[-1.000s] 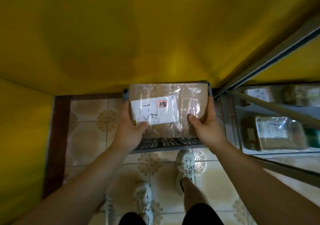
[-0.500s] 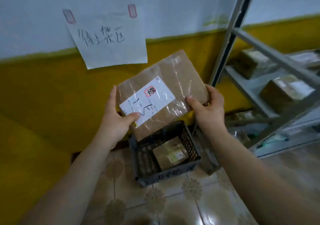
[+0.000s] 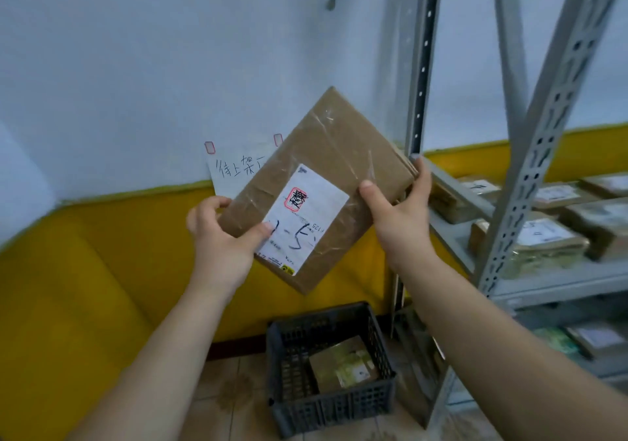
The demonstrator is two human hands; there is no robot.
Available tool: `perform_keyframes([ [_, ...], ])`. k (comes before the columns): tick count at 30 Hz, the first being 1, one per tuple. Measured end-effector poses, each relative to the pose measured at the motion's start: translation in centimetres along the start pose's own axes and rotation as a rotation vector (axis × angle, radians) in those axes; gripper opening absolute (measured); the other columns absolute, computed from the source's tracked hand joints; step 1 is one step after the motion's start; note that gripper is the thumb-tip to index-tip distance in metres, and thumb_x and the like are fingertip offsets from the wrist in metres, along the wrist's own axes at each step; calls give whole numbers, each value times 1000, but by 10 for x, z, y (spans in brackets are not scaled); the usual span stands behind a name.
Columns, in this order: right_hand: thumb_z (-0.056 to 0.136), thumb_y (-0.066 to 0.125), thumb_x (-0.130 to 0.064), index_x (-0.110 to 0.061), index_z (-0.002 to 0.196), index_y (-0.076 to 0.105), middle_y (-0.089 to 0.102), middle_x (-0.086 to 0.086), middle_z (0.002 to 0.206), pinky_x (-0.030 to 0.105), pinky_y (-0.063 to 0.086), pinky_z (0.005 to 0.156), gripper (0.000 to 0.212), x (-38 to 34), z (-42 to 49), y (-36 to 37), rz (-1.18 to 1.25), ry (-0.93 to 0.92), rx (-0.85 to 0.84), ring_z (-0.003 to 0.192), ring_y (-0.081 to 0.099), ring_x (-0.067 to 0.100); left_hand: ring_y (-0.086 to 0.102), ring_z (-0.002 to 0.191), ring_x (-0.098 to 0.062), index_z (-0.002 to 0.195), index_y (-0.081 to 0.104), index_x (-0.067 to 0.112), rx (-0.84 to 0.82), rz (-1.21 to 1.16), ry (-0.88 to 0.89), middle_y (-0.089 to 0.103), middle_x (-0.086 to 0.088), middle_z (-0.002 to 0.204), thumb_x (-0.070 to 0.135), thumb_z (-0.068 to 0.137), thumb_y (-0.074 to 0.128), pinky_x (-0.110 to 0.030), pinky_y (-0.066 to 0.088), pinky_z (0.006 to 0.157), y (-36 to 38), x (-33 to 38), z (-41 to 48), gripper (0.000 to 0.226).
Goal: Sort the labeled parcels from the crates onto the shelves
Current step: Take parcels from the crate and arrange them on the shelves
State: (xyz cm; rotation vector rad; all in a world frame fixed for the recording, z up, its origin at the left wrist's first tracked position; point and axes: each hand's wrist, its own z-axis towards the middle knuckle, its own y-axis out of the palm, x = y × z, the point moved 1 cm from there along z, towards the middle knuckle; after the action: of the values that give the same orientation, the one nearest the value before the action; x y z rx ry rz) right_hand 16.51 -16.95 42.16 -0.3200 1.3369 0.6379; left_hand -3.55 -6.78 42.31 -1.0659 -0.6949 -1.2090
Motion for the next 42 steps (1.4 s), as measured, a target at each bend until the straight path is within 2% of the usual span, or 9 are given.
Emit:
perform_keyframes([
  [5, 87, 75, -30, -41, 155, -7, 26, -2, 159, 35, 36, 110, 107, -39, -25, -11, -24, -55, -18, 141, 36, 18, 54, 91, 5, 116, 39, 23, -101, -89, 86, 51, 16, 104, 16, 77, 80, -18, 49, 74, -20, 35, -27, 58],
  [8, 87, 72, -34, -51, 151, -4, 33, -3, 156, 50, 48, 104, 101, -60, -41, -13, -30, -127, 4, 133, 48, 20, 52, 101, -6, 129, 40, 31, -168, 9, 201, 45, 7, 121, 23, 80, 77, -13, 46, 76, -31, 50, -39, 62],
  [14, 97, 58, -40, -55, 150, -2, 51, -24, 122, 39, 56, 89, 82, -83, -82, -26, -178, -170, 68, 107, 60, 7, 25, 137, -4, 133, 5, 65, -420, 53, 324, 22, 19, 153, 34, 85, 69, -35, 31, 112, -45, 61, -68, 86],
  [16, 98, 55, -41, -53, 151, -7, 48, -21, 126, 26, 51, 80, 82, -85, -97, -40, -277, -148, 101, 106, 55, 9, 24, 132, 3, 132, 6, 66, -497, -18, 303, 22, 25, 148, 32, 85, 69, -31, 29, 110, -39, 58, -82, 86],
  [19, 99, 51, -45, -52, 150, -12, 43, -13, 143, 33, 44, 95, 82, -86, -118, -73, -410, -114, 169, 118, 51, 17, 29, 124, 3, 140, 9, 58, -606, -63, 268, 24, 15, 151, 26, 87, 68, -23, 31, 102, -20, 59, -109, 85],
  [24, 101, 50, -41, -52, 151, -7, 44, -13, 130, 20, 49, 68, 77, -94, -138, -149, -464, -17, 228, 87, 57, 5, 36, 120, -3, 146, 13, 53, -785, -117, 255, 25, 12, 149, 26, 91, 64, -27, 35, 100, 19, 80, -154, 80],
  [30, 98, 54, -45, -48, 154, 2, 40, -5, 152, 39, 47, 102, 77, -112, -145, -262, -538, 15, 323, 124, 53, 22, 38, 136, -14, 125, 11, 79, -994, -220, 261, 26, 16, 155, 32, 95, 55, -48, 39, 110, 94, 126, -219, 71],
  [39, 97, 57, -40, -45, 155, 1, 49, -6, 138, 36, 46, 98, 81, -148, -159, -501, -576, 91, 506, 111, 57, 20, 43, 123, -8, 145, 17, 54, -1186, -295, 278, 34, 17, 143, 26, 97, 55, -33, 39, 107, 248, 242, -372, 68],
  [42, 98, 57, -38, -46, 154, -1, 51, -9, 122, 44, 49, 100, 81, -159, -161, -564, -580, 112, 546, 109, 61, 23, 43, 131, -15, 146, 19, 53, -1235, -302, 264, 32, 12, 152, 29, 95, 58, -40, 38, 110, 288, 274, -410, 69],
])
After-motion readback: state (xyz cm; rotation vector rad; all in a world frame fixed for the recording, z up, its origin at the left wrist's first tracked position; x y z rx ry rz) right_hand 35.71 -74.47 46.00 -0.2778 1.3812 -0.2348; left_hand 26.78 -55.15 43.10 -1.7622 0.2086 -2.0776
